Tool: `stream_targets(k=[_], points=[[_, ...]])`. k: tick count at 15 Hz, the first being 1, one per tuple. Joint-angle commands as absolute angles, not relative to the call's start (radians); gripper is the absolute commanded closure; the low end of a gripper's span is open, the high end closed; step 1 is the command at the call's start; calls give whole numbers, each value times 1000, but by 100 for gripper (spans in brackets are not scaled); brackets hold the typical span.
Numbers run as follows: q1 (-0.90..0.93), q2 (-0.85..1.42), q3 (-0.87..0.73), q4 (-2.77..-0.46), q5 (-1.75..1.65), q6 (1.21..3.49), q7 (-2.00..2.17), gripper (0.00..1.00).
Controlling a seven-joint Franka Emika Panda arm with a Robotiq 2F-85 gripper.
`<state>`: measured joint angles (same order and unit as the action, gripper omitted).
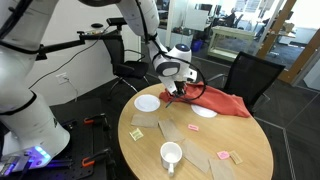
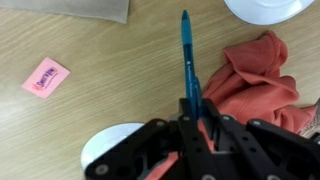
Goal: Take the blue pen out of the white mug and place it on the table
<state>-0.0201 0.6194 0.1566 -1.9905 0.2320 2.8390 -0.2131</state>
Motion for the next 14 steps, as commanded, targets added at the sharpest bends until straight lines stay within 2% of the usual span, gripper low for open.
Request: stream_targets(k=[1,11,12,13,14], points=[[-8,673,142,-1929,188,2800,-141,96],[35,734,85,-1856,140,2701,-10,96],[42,735,77,-1847,137,2686,6,58],[43,736,77,-1838,138,2670,11,57],[44,736,76,-1828,140,2653,19,50]])
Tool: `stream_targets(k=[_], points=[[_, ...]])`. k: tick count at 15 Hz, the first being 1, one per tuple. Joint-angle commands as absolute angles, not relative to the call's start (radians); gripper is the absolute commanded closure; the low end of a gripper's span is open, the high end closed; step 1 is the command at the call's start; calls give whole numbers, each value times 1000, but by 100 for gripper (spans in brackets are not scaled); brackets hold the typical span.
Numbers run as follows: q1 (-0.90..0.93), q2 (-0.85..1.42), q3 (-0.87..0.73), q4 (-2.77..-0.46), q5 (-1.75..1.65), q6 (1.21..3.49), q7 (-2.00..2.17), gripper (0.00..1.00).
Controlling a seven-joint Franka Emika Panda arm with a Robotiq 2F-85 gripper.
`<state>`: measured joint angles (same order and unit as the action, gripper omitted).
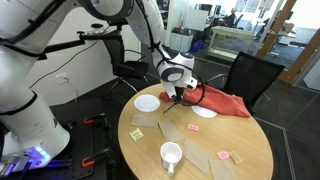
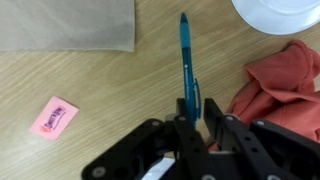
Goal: Take the blue pen out of the white mug and place it on the table
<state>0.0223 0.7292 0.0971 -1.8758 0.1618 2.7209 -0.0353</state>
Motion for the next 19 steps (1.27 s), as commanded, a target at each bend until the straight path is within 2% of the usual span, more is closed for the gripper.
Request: stream_targets(k=[1,5,7,19], points=[[45,736,74,-1819,140,2641,22,44],[46,735,73,-1787,143,2609,31,13],[45,735,74,-1777,143,2602,29,1],[29,732,93,-1796,154,2640,-3,0]])
